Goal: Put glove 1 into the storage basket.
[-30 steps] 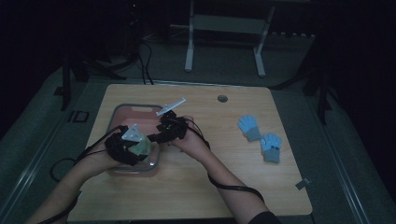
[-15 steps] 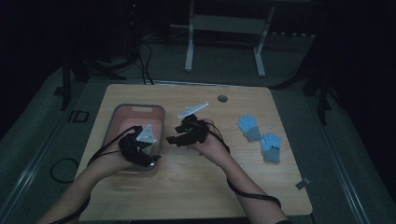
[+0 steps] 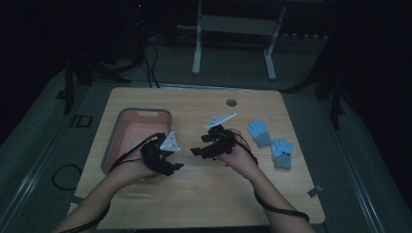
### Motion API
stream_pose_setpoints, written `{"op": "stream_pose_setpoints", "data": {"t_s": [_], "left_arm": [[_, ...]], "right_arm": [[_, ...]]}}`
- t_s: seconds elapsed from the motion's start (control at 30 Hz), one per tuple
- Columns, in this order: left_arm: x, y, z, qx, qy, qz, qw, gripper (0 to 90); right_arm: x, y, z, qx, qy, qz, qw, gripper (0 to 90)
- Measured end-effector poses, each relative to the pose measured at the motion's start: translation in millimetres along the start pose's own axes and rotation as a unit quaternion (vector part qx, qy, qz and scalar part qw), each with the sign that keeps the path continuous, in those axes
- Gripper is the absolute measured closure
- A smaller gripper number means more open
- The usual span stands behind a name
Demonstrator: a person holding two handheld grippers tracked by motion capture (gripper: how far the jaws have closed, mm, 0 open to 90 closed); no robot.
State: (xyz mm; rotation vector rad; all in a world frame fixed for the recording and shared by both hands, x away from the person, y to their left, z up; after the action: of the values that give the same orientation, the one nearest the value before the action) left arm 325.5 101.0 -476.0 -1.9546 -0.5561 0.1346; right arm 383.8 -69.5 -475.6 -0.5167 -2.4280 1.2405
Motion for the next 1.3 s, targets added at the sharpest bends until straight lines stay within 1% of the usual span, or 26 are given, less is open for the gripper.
{"op": "stream_pose_setpoints", "data": {"t_s": [0.07, 0.1, 0.17, 0.2, 0.23, 0.3, 0.33, 0.37, 0.43, 0.5, 0.57, 0.63, 0.7, 0.73, 0.8, 0.87, 0.93, 1.0, 1.07, 1.1, 1.13, 1.17, 1.2, 1.23, 1.27, 1.3], "left_arm": [[-0.9, 2.9, -1.7, -0.004, -0.007, 0.006, 1.0000, 29.8], [-1.9, 3.8, -2.5, -0.012, -0.007, 0.006, 0.9999, 25.2], [-3.3, 5.5, -3.2, -0.013, -0.006, 0.004, 0.9999, 16.7], [-4.5, 6.0, -3.6, -0.015, -0.007, 0.009, 0.9998, 13.9], [-6.2, 6.6, -4.3, -0.017, -0.010, 0.013, 0.9997, 13.8], [-8.0, 7.4, -5.2, -0.019, -0.011, 0.012, 0.9997, 7.5], [-12.7, 9.6, -6.6, -0.018, -0.013, 0.021, 0.9995, 7.5], [-15.6, 10.7, -7.5, -0.020, -0.014, 0.025, 0.9994, 7.0], [-22.1, 13.8, -9.9, -0.020, -0.014, 0.032, 0.9992, 3.4], [-28.0, 15.2, -12.0, -0.030, -0.012, 0.036, 0.9988, 2.6], [-32.6, 16.1, -13.7, -0.048, -0.011, 0.041, 0.9979, 2.6], [-37.4, 18.1, -15.0, -0.060, -0.013, 0.048, 0.9969, 2.6], [-43.9, 21.5, -15.7, -0.064, -0.005, 0.038, 0.9972, 2.6], [-47.3, 23.9, -15.9, -0.065, -0.004, 0.040, 0.9971, 2.6], [-53.5, 28.5, -16.2, -0.066, 0.003, 0.038, 0.9971, 2.6], [-59.8, 34.4, -16.4, -0.069, 0.004, 0.042, 0.9967, 2.6], [-64.6, 41.4, -15.8, -0.067, 0.007, 0.046, 0.9967, 2.7], [-68.4, 48.4, -14.2, -0.063, 0.012, 0.043, 0.9970, 2.7], [-71.3, 54.5, -12.5, -0.065, 0.009, 0.048, 0.9967, 2.7], [-72.6, 57.2, -11.7, -0.066, 0.006, 0.052, 0.9964, 2.7], [-74.1, 59.7, -10.9, -0.070, 0.004, 0.055, 0.9960, 2.7], [-75.5, 62.4, -10.3, -0.074, -0.002, 0.056, 0.9956, 2.7], [-76.6, 65.2, -9.4, -0.076, -0.005, 0.058, 0.9954, 2.7], [-77.1, 67.9, -8.4, -0.077, -0.006, 0.057, 0.9954, 2.7], [-77.7, 70.6, -7.2, -0.077, -0.009, 0.056, 0.9954, 2.7], [-78.4, 73.1, -6.0, -0.079, -0.013, 0.056, 0.9952, 2.7]], "right_arm": [[-3.0, -2.9, 5.1, -0.001, 0.000, 0.002, 1.0000, 27.6], [-4.7, -4.4, 7.7, -0.003, 0.004, -0.001, 1.0000, 26.8], [-7.8, -6.5, 13.2, -0.006, 0.008, -0.004, 0.9999, 24.5], [-8.5, -7.0, 16.2, -0.007, 0.007, -0.007, 0.9999, 22.1], [-8.9, -7.3, 19.4, -0.005, 0.005, -0.012, 0.9999, 20.4], [-9.4, -7.3, 22.5, -0.003, 0.003, -0.014, 0.9999, 19.3], [-10.3, -7.3, 25.5, -0.002, 0.004, -0.010, 0.9999, 19.2], [-11.7, -7.4, 31.6, 0.001, 0.001, -0.008, 1.0000, 18.1], [-13.8, -7.7, 36.8, -0.003, 0.004, -0.007, 1.0000, 17.8], [-15.3, -8.3, 41.7, -0.004, 0.003, 0.000, 1.0000, 18.1], [-17.8, -9.4, 46.0, -0.013, -0.005, 0.012, 0.9998, 19.1], [-20.3, -10.6, 50.2, -0.020, -0.011, 0.020, 0.9995, 19.0], [-22.4, -11.7, 55.0, -0.019, -0.013, 0.031, 0.9992, 18.2], [-23.0, -11.9, 57.6, -0.019, -0.013, 0.037, 0.9991, 18.0], [-23.8, -11.4, 64.0, -0.007, -0.005, 0.032, 0.9995, 16.7], [-24.8, -10.0, 70.1, -0.004, -0.003, 0.037, 0.9993, 14.9], [-26.5, -9.0, 76.3, -0.002, 0.004, 0.036, 0.9993, 13.8], [-27.8, -9.0, 81.7, -0.004, 0.013, 0.037, 0.9992, 13.5], [-29.1, -9.2, 86.7, -0.003, 0.019, 0.038, 0.9991, 13.1], [-29.0, -9.0, 89.0, -0.003, 0.018, 0.040, 0.9990, 12.8], [-28.6, -8.8, 91.1, -0.005, 0.012, 0.042, 0.9990, 11.0], [-27.7, -8.3, 93.0, -0.008, 0.006, 0.046, 0.9989, 11.0], [-26.6, -7.2, 95.4, -0.006, 0.003, 0.042, 0.9991, 11.0], [-26.1, -5.6, 97.9, -0.003, 0.002, 0.040, 0.9992, 11.0], [-26.1, -4.1, 100.0, -0.003, 0.001, 0.045, 0.9990, 11.0], [-25.9, -2.7, 102.2, 0.000, 0.002, 0.043, 0.9991, 11.0]]}}
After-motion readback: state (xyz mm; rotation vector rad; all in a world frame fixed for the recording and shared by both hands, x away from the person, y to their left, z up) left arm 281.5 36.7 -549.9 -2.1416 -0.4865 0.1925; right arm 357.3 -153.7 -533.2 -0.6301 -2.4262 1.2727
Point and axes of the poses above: each handheld gripper's, and its own axes: y roughly forward along the jaws, z roughly out of its underside, x roughly to its left, the point moved 4 cm from there along y, roughly forward along the jaws, and after that the axes turned 11 degrees about x, right-handed, at the moved point
